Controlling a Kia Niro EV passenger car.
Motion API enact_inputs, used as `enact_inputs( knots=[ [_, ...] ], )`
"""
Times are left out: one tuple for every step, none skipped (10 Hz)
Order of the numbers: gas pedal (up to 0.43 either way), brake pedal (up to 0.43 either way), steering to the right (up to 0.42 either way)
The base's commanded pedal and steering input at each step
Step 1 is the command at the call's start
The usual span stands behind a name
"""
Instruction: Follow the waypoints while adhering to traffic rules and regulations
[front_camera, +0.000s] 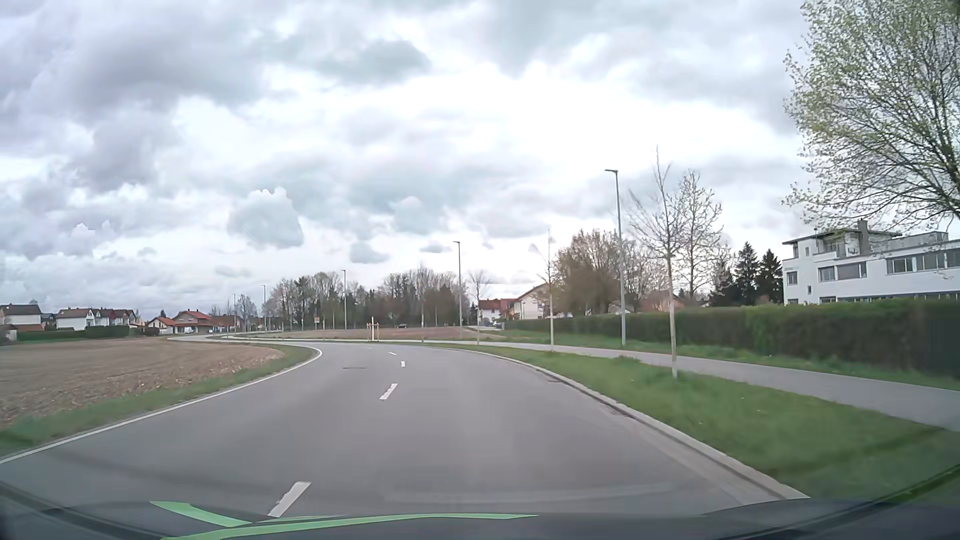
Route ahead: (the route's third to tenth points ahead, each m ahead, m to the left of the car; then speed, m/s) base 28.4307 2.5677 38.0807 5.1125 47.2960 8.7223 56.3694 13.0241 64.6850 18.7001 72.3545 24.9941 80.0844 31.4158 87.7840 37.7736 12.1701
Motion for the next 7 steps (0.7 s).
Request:
enact_inputs(
  knots=[
    [0.059, 0.000, -0.013],
    [0.059, 0.000, -0.014],
    [0.059, 0.000, -0.015],
    [0.059, 0.000, -0.018],
    [0.059, 0.000, -0.021],
    [0.059, 0.000, -0.023],
    [0.059, 0.000, -0.023]
  ],
)
